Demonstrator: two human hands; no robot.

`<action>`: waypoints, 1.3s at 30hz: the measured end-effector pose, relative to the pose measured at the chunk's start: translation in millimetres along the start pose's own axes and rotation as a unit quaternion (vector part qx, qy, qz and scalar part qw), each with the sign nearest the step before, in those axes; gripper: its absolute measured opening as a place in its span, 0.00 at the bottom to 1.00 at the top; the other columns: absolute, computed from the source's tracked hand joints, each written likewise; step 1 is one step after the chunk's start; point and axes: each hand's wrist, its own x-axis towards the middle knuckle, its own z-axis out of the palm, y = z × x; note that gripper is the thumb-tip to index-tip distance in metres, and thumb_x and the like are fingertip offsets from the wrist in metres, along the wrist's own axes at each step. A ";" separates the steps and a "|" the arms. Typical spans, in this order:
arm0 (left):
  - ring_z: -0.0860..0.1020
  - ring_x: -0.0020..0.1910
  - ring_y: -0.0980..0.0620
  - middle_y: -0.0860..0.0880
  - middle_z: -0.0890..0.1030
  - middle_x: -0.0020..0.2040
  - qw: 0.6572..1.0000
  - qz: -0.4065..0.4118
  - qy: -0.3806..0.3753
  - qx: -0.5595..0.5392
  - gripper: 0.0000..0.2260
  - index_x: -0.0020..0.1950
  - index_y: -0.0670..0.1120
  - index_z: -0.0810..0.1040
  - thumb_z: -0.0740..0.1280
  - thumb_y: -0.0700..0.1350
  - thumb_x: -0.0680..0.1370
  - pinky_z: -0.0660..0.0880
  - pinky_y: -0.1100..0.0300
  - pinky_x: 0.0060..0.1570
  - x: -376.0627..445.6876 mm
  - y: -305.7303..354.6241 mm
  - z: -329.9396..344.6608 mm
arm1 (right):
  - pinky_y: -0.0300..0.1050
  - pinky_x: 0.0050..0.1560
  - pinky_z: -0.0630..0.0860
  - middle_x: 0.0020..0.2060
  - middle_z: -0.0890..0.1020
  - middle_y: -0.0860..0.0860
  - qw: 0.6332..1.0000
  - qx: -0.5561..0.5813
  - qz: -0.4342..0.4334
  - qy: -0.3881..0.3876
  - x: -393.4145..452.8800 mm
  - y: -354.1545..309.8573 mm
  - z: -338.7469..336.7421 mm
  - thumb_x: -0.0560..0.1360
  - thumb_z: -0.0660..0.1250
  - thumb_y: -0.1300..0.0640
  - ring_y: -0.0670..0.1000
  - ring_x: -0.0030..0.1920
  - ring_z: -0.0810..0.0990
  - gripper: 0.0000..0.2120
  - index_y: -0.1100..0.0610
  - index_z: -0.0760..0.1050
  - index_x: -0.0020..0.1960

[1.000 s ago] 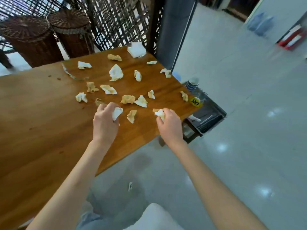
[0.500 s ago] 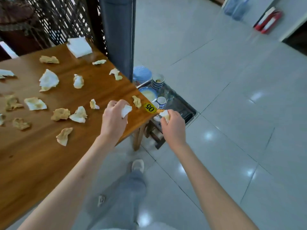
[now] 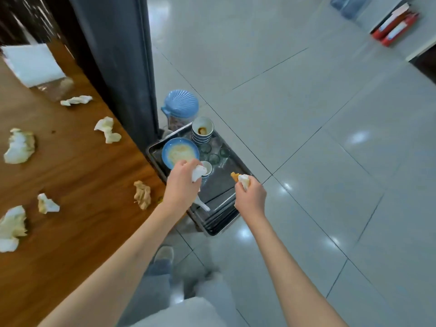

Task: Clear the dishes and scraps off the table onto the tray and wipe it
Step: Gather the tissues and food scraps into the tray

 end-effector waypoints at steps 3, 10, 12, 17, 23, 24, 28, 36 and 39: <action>0.68 0.42 0.54 0.50 0.73 0.48 0.999 -0.028 -0.017 -0.010 0.11 0.56 0.50 0.77 0.67 0.39 0.75 0.61 0.69 0.35 22.6 -2.6 33.8 | 0.43 0.34 0.68 0.35 0.79 0.50 0.999 -0.008 0.017 -0.042 42.5 16.5 2.7 0.74 0.60 0.61 0.49 0.32 0.72 0.06 0.58 0.76 0.44; 0.74 0.51 0.45 0.44 0.76 0.51 0.988 -0.149 -0.032 -0.012 0.13 0.57 0.46 0.77 0.66 0.38 0.73 0.71 0.53 0.49 63.3 -25.7 120.0 | 0.37 0.30 0.64 0.25 0.70 0.45 0.985 -0.037 0.032 -0.168 130.4 68.0 28.1 0.76 0.62 0.55 0.46 0.28 0.69 0.14 0.51 0.65 0.32; 0.74 0.51 0.44 0.44 0.76 0.51 0.981 -0.186 -0.051 -0.012 0.13 0.58 0.47 0.77 0.66 0.40 0.74 0.71 0.53 0.48 71.1 -36.1 148.5 | 0.42 0.35 0.66 0.26 0.71 0.45 0.978 -0.038 0.048 -0.200 150.9 91.9 39.9 0.75 0.63 0.53 0.48 0.30 0.70 0.14 0.51 0.65 0.32; 0.74 0.51 0.42 0.44 0.74 0.52 0.961 -0.266 -0.070 0.004 0.14 0.59 0.50 0.76 0.65 0.44 0.74 0.73 0.51 0.51 86.7 -71.9 204.0 | 0.43 0.40 0.68 0.32 0.76 0.47 0.961 -0.043 0.080 -0.260 185.9 146.5 77.1 0.74 0.65 0.47 0.49 0.36 0.74 0.11 0.53 0.71 0.39; 0.72 0.55 0.44 0.44 0.74 0.55 0.944 -0.325 -0.021 -0.052 0.15 0.61 0.49 0.74 0.67 0.47 0.75 0.68 0.56 0.54 85.3 -115.6 257.4 | 0.45 0.43 0.72 0.37 0.78 0.49 0.951 -0.050 0.096 -0.289 210.2 190.3 123.7 0.75 0.63 0.49 0.52 0.42 0.77 0.09 0.55 0.72 0.43; 0.71 0.56 0.45 0.44 0.73 0.56 0.942 -0.329 -0.014 -0.058 0.17 0.62 0.49 0.73 0.68 0.47 0.74 0.66 0.58 0.54 83.8 -120.1 264.0 | 0.46 0.45 0.73 0.37 0.78 0.48 0.950 -0.052 0.097 -0.291 212.6 195.9 129.4 0.75 0.63 0.49 0.52 0.43 0.77 0.09 0.54 0.72 0.43; 0.68 0.60 0.46 0.43 0.70 0.60 0.941 -0.330 -0.008 -0.076 0.24 0.67 0.50 0.68 0.70 0.50 0.73 0.64 0.58 0.58 74.3 -128.6 276.4 | 0.53 0.54 0.76 0.45 0.79 0.51 0.939 -0.040 0.111 -0.324 214.1 212.0 138.3 0.75 0.65 0.46 0.53 0.49 0.79 0.13 0.55 0.73 0.50; 0.69 0.63 0.50 0.47 0.70 0.64 0.943 -0.323 -0.010 -0.082 0.29 0.68 0.54 0.68 0.72 0.50 0.68 0.63 0.61 0.57 55.5 -106.4 255.2 | 0.50 0.60 0.73 0.58 0.76 0.53 0.930 -0.076 0.103 -0.343 202.4 188.9 108.2 0.75 0.65 0.44 0.49 0.55 0.75 0.24 0.56 0.69 0.65; 0.69 0.64 0.50 0.48 0.69 0.65 0.945 -0.319 -0.013 -0.071 0.31 0.68 0.54 0.67 0.73 0.50 0.68 0.64 0.59 0.60 51.0 -88.8 231.1 | 0.54 0.61 0.73 0.60 0.76 0.54 0.927 -0.076 0.094 -0.354 196.2 162.2 92.6 0.75 0.64 0.44 0.52 0.59 0.75 0.24 0.56 0.69 0.66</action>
